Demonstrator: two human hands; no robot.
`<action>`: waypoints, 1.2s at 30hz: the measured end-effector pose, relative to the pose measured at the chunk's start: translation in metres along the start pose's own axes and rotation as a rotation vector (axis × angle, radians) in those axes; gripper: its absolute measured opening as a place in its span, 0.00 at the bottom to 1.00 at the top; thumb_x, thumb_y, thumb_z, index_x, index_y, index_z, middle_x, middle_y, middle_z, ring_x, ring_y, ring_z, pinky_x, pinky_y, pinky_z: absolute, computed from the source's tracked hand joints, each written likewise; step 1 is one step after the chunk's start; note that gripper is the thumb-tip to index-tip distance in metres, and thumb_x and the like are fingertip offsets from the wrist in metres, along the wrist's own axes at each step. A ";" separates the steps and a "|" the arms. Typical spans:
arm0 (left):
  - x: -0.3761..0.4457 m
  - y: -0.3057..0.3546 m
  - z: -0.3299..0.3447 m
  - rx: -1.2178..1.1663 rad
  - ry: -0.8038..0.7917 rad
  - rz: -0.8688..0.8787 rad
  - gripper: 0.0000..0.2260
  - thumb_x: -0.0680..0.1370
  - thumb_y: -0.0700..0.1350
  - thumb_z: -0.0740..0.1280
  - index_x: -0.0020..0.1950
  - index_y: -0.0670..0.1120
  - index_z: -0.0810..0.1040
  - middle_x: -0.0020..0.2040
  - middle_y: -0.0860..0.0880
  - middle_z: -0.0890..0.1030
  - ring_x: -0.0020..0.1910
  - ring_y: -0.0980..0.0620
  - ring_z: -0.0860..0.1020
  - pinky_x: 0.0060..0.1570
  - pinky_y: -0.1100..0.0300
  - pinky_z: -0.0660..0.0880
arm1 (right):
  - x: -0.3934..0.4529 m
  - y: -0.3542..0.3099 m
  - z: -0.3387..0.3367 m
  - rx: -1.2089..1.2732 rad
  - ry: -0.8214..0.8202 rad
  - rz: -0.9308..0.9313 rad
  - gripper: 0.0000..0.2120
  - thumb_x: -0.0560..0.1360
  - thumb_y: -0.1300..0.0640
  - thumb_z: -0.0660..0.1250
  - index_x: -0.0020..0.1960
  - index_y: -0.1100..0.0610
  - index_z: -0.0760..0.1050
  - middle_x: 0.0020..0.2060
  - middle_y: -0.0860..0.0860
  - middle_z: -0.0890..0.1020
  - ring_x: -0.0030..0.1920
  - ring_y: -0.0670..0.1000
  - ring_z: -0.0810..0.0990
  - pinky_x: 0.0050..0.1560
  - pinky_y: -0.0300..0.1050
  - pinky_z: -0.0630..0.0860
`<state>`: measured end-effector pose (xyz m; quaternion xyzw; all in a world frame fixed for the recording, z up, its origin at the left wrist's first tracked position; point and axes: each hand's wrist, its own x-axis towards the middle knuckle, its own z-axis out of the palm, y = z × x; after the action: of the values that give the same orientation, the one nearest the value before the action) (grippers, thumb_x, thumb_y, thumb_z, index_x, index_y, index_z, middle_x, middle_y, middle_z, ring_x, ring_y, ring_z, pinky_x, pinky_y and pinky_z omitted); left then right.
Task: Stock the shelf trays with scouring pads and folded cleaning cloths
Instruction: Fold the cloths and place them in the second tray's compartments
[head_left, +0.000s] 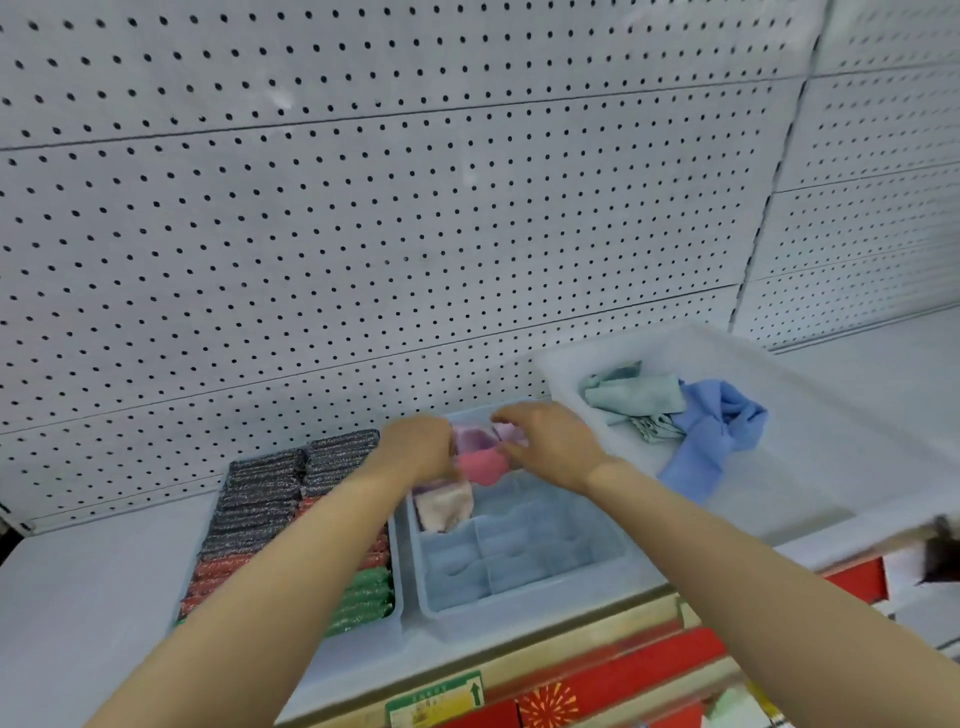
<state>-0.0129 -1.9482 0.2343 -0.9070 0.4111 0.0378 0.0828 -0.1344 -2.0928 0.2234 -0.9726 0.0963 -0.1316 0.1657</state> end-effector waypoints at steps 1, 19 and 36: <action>0.007 0.004 -0.013 -0.026 0.034 0.014 0.17 0.72 0.60 0.70 0.54 0.51 0.80 0.50 0.49 0.82 0.50 0.48 0.79 0.46 0.58 0.73 | -0.002 0.009 -0.014 -0.063 0.029 0.021 0.19 0.76 0.49 0.65 0.65 0.51 0.74 0.62 0.50 0.79 0.60 0.54 0.77 0.59 0.46 0.70; 0.201 0.235 -0.078 0.169 0.165 0.383 0.22 0.79 0.48 0.64 0.72 0.50 0.68 0.65 0.45 0.76 0.62 0.42 0.74 0.59 0.50 0.70 | -0.011 0.224 -0.146 -0.387 0.137 0.246 0.27 0.79 0.45 0.60 0.74 0.53 0.62 0.69 0.51 0.73 0.67 0.54 0.71 0.67 0.47 0.62; 0.208 0.224 -0.092 -0.570 0.128 0.349 0.03 0.72 0.45 0.73 0.43 0.53 0.82 0.41 0.53 0.82 0.42 0.52 0.78 0.45 0.57 0.75 | 0.001 0.267 -0.121 0.144 0.143 0.242 0.30 0.77 0.46 0.66 0.74 0.53 0.62 0.65 0.49 0.75 0.64 0.51 0.74 0.63 0.44 0.70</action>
<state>-0.0442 -2.2635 0.2695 -0.8103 0.5372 0.1077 -0.2078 -0.2070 -2.3766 0.2411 -0.9276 0.2149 -0.1861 0.2423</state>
